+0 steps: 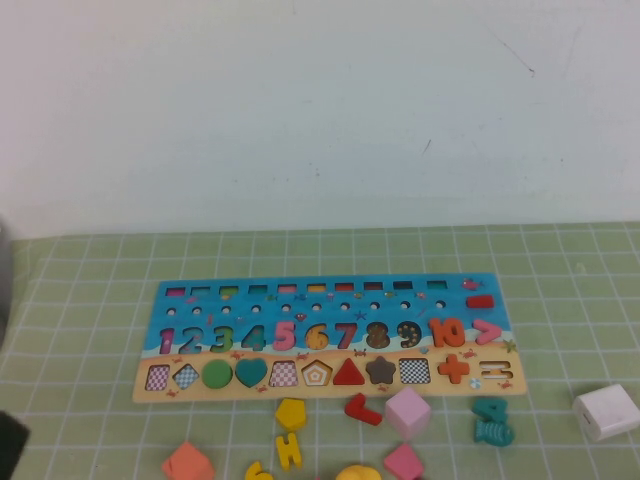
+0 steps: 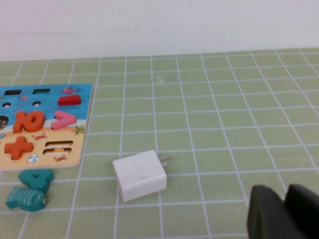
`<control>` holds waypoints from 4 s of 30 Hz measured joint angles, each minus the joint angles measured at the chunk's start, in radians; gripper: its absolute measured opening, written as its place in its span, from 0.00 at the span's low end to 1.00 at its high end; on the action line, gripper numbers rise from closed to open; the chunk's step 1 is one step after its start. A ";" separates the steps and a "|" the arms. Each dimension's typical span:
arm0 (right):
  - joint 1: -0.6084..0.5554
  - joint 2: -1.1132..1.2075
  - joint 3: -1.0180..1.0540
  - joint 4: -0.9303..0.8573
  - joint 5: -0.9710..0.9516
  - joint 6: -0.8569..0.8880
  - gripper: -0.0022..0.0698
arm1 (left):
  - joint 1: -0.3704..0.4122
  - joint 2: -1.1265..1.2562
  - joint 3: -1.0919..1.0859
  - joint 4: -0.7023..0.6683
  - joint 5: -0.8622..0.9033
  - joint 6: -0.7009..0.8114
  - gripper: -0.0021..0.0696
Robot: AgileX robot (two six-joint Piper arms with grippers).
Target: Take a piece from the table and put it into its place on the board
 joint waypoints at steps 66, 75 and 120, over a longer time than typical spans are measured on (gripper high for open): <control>0.000 0.000 0.000 -0.001 0.002 0.000 0.13 | -0.559 1.857 -0.748 1.149 0.223 -1.194 0.66; 0.000 0.000 0.000 -0.001 0.002 0.000 0.13 | -0.559 1.876 -0.749 1.153 0.205 -1.225 0.66; 0.000 0.000 0.000 -0.002 0.002 0.000 0.13 | -0.492 2.037 -1.449 1.139 0.540 -0.649 0.38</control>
